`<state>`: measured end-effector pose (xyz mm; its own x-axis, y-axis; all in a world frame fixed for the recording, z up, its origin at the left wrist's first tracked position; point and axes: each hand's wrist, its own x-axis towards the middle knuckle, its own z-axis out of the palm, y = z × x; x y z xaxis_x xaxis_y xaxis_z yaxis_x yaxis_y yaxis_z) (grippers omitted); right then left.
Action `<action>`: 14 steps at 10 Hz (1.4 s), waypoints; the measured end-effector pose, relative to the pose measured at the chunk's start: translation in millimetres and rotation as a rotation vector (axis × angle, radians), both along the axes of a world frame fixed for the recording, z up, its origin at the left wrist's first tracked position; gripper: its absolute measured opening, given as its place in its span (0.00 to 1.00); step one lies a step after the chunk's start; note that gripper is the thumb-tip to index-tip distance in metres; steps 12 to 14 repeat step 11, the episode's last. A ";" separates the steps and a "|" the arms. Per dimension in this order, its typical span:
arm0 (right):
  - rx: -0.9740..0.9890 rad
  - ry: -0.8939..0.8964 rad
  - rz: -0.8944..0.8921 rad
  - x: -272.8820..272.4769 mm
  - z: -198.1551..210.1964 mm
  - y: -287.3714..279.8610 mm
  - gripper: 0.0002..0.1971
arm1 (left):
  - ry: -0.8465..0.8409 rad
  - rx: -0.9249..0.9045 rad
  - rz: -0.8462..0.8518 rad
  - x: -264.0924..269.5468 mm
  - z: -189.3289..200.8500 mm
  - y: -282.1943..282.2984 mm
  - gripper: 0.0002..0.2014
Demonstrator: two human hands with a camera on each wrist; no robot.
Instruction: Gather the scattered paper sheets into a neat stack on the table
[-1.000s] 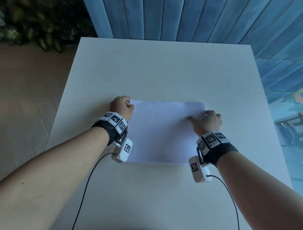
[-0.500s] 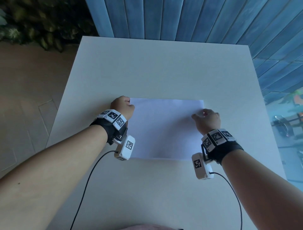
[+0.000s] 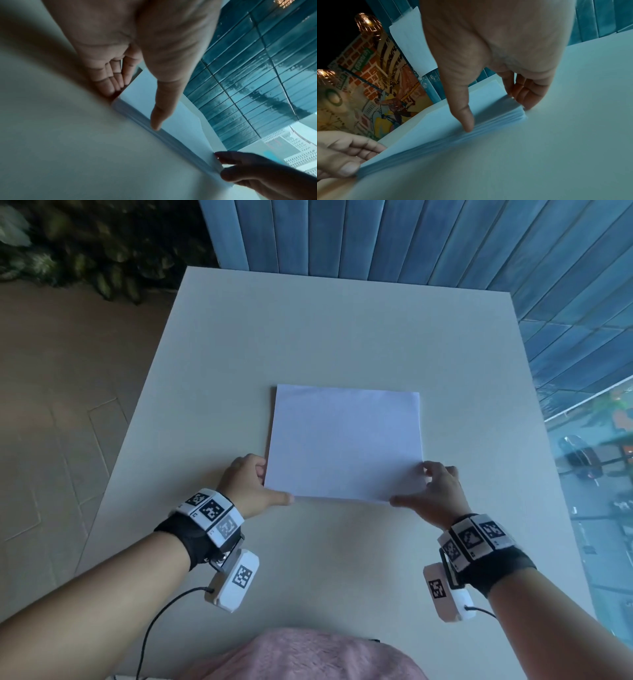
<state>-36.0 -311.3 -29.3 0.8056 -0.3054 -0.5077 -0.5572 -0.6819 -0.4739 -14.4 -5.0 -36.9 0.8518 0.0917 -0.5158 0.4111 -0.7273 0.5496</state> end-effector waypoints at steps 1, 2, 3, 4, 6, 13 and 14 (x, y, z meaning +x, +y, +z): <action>-0.028 0.020 0.020 1.4 -0.2 2.6 0.47 | -0.058 0.092 -0.031 -2.5 -4.2 -7.4 0.31; -0.075 0.077 0.063 4.6 0.2 5.4 0.47 | -0.081 0.144 -0.044 -0.9 -6.6 -11.8 0.29; -0.143 0.086 0.073 6.7 -4.1 6.7 0.46 | -0.084 0.159 -0.058 -0.5 -8.9 -12.5 0.28; -0.162 0.076 0.057 9.2 -7.6 5.9 0.45 | -0.087 0.169 -0.072 2.0 -8.4 -11.6 0.26; -0.166 0.066 0.035 11.4 -10.7 4.8 0.43 | -0.072 0.184 -0.086 5.0 -8.4 -10.0 0.25; -0.045 -0.089 0.055 -53.8 -6.5 -18.6 0.53 | -0.137 0.051 -0.097 -46.8 -5.0 25.0 0.35; -0.045 -0.089 0.055 -53.8 -6.5 -18.6 0.53 | -0.137 0.051 -0.097 -46.8 -5.0 25.0 0.35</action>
